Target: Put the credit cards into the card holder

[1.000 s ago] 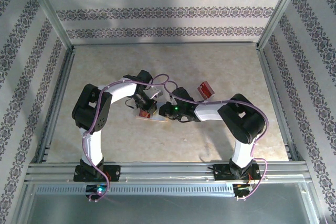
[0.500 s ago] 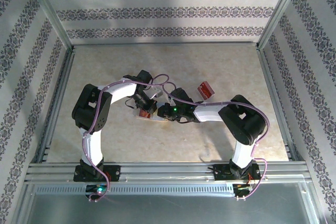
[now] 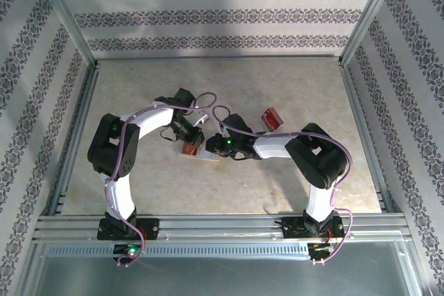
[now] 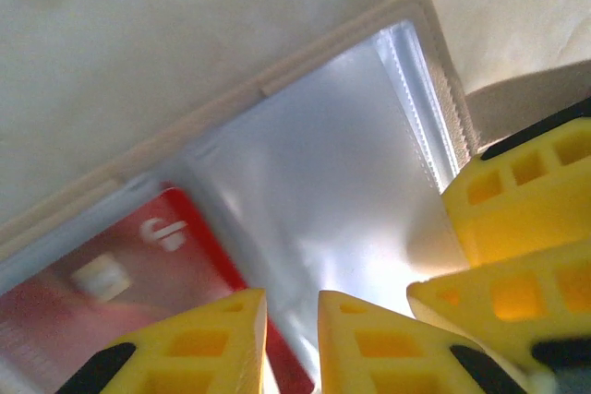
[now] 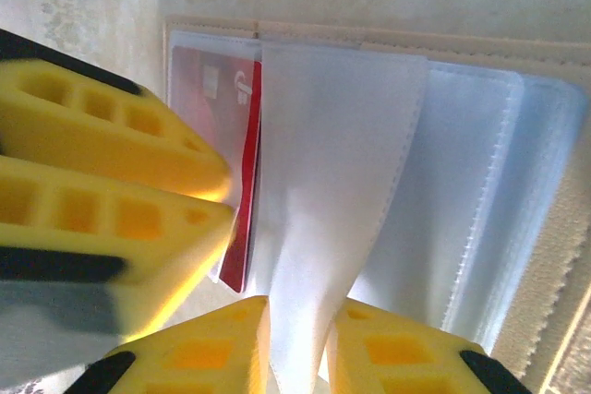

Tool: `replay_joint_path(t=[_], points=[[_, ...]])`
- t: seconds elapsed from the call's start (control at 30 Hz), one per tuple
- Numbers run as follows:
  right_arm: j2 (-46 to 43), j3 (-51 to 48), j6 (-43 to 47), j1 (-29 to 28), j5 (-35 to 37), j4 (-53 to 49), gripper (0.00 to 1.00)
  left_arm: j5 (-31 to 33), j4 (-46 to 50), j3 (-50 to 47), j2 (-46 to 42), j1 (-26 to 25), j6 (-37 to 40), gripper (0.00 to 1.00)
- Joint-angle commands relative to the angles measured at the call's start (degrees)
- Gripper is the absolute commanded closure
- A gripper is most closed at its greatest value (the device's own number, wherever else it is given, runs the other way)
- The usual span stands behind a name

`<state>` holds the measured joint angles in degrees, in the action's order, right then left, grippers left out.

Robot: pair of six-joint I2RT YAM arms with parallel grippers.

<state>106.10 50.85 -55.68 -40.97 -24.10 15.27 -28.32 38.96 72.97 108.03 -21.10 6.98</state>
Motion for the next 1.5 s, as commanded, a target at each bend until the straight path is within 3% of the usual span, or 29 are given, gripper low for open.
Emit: replay_joint_path(t=[0.0,0.2,0.4,0.63,0.93,1.1,1.3,1.33,1.37,1.47], points=[[1.16,1.61,-0.88,0.55,-0.24,1.33,0.77,-0.31,1.25,-0.35,-4.39,2.52,-1.41,0.74],[2.62,3.6,-1.44,0.1,-0.86,2.31,0.76,0.82,-1.51,-2.59,-10.71,6.13,-2.49,0.55],[2.63,5.7,-0.49,-1.29,-0.43,1.9,0.76,2.66,-5.56,-5.72,-16.02,10.93,-3.99,0.46],[5.93,7.88,-1.0,-2.62,-0.72,4.75,0.77,3.2,-9.6,-9.38,-19.87,16.64,-5.63,0.4],[11.38,14.34,-0.89,-3.25,-4.05,3.65,0.77,2.38,-8.53,-8.87,-18.96,17.24,-3.34,0.38],[14.05,17.11,-0.61,-3.75,-5.46,3.72,0.71,2.32,-7.76,-8.17,-17.54,17.31,-2.5,0.38],[13.47,18.75,1.31,-3.68,-7.51,3.74,0.53,2.99,-6.34,-6.5,-17.03,17.26,-1.94,0.37],[12.66,18.77,1.76,-3.44,-7.86,3.57,0.06,3.36,-6.4,-6.49,-17.3,17.28,-1.81,0.37],[11.29,18.55,2.01,-3.13,-7.96,3.24,0.02,3.87,-6.1,-6.32,-17.74,17.28,-1.49,0.37],[5.36,16.54,4.75,-1.44,-7.43,1.29,0.02,4.39,-5.48,-5.46,-19.91,17.23,-0.39,0.42]])
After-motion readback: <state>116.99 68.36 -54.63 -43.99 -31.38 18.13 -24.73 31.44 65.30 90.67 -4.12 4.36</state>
